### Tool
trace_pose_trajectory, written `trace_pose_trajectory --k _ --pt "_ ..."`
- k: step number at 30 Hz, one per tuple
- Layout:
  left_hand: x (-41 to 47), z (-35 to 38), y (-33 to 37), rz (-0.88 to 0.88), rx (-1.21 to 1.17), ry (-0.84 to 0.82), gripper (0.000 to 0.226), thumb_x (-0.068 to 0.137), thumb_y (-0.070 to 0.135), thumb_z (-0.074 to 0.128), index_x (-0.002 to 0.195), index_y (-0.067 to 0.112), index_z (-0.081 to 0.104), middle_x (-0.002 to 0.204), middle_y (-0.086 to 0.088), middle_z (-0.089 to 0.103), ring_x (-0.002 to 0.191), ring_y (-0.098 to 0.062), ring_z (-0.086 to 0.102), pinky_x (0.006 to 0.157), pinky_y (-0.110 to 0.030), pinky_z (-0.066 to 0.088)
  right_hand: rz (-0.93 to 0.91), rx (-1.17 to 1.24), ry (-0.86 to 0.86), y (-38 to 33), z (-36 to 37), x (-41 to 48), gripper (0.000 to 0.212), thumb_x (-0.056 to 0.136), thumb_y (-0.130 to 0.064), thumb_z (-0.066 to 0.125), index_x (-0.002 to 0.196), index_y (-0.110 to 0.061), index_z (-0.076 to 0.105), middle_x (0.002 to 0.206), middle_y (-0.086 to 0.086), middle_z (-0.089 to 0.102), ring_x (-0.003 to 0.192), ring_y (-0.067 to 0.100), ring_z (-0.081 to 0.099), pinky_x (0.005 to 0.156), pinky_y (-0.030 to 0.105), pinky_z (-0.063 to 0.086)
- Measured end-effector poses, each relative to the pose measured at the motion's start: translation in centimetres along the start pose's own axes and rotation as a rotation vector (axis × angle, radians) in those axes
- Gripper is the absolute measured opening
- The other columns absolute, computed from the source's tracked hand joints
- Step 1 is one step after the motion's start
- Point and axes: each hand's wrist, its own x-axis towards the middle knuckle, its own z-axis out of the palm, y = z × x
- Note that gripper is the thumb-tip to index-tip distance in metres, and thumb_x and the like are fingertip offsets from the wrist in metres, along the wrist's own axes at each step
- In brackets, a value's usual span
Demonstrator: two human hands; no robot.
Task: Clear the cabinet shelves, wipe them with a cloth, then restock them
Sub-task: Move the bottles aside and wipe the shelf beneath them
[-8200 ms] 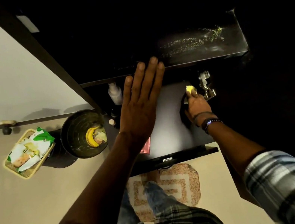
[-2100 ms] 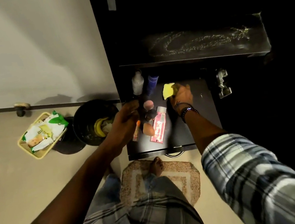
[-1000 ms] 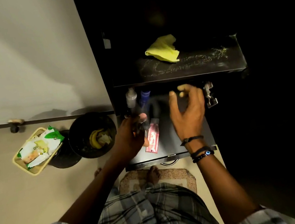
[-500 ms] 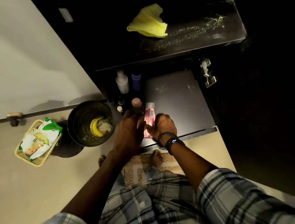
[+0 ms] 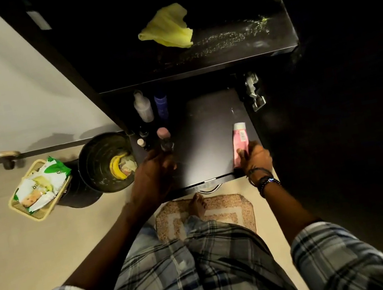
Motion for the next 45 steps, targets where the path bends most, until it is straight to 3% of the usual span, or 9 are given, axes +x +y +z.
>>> trace_pose_trajectory --k 6,9,16,20,23,26,32,36,45 --pt "-0.1 0.4 0.8 -0.009 0.006 0.015 0.014 0.089 0.016 0.059 0.092 0.006 0.068 0.113 -0.013 0.061 0.084 -0.029 0.063 0.067 -0.036 0.051 0.015 -0.123 0.043 0.9 -0.9 1.9 0.026 0.093 -0.013 0.053 0.116 0.000 0.052 0.116 0.025 0.058 0.106 0.043 0.057 0.088 0.045 0.047" --pt "-0.5 0.2 1.5 0.041 0.018 0.033 0.007 0.086 0.012 0.062 0.092 0.010 0.065 0.111 -0.011 0.059 0.081 -0.028 0.063 0.063 -0.037 0.053 -0.208 -0.158 0.147 -0.8 -0.9 0.7 0.037 0.088 -0.015 0.060 0.120 -0.001 0.052 0.119 0.022 0.053 0.104 0.039 0.053 0.087 0.042 0.047" --pt "0.4 0.2 3.6 -0.049 -0.108 0.077 0.010 0.086 0.018 0.061 0.090 0.010 0.067 0.102 -0.008 0.063 0.088 -0.026 0.060 0.069 -0.028 0.043 -0.707 0.234 -0.480 -7.2 0.6 -5.0 0.050 0.075 -0.019 0.078 0.121 -0.022 0.059 0.114 -0.009 0.058 0.095 0.003 0.054 0.082 0.008 0.046" --pt "0.7 0.0 3.6 -0.100 -0.086 0.141 0.020 0.091 0.033 0.057 0.094 0.015 0.066 0.103 -0.005 0.063 0.085 -0.024 0.061 0.065 -0.024 0.038 -0.611 0.243 -0.347 -7.6 1.3 -4.9 0.030 0.083 -0.028 0.070 0.112 -0.022 0.064 0.105 -0.002 0.067 0.087 0.016 0.064 0.069 0.010 0.044" --pt "1.4 -0.4 2.5 -0.344 0.037 0.249 0.048 0.085 0.058 0.054 0.104 0.014 0.059 0.103 -0.010 0.063 0.080 -0.029 0.062 0.063 -0.035 0.049 -0.521 0.267 -0.244 -6.8 0.7 -3.9 0.025 0.085 -0.036 0.067 0.106 -0.023 0.066 0.095 -0.001 0.070 0.080 0.015 0.063 0.069 0.023 0.051" --pt "2.4 -0.4 1.9 -0.405 0.124 0.180 0.052 0.084 0.058 0.053 0.107 0.012 0.056 0.093 -0.012 0.064 0.078 -0.031 0.062 0.064 -0.040 0.053 -0.389 0.276 -0.106 -5.7 -0.8 -2.4 0.024 0.082 -0.034 0.070 0.102 -0.021 0.067 0.088 0.002 0.070 0.076 0.017 0.061 0.069 0.025 0.050" --pt "3.9 0.4 2.9 -0.360 0.207 0.150 0.026 0.091 0.029 0.055 0.104 0.007 0.059 0.091 -0.021 0.067 0.083 -0.041 0.062 0.059 -0.034 0.034 -0.264 0.226 0.091 -5.2 -3.2 1.7 0.029 0.084 -0.026 0.067 0.112 -0.017 0.063 0.091 0.010 0.070 0.082 0.026 0.065 0.074 0.034 0.053" --pt "3.4 0.8 2.7 -0.295 0.208 0.160 0.020 0.092 0.017 0.053 0.099 0.000 0.061 0.089 -0.024 0.067 0.080 -0.042 0.063 0.060 -0.036 0.036 -0.251 0.257 0.181 -5.8 -3.8 3.9 0.025 0.088 -0.024 0.061 0.112 -0.017 0.062 0.092 0.009 0.071 0.083 0.029 0.067 0.076 0.039 0.055" --pt "5.9 1.0 9.3 -0.035 0.118 0.154 0.021 0.090 0.021 0.058 0.083 0.002 0.065 0.070 -0.019 0.066 0.061 -0.038 0.063 0.054 -0.027 0.028 -0.129 0.099 0.176 -5.8 -3.8 5.9 0.032 0.097 -0.027 0.049 0.116 -0.001 0.052 0.104 0.025 0.066 0.098 0.044 0.061 0.081 0.045 0.048"
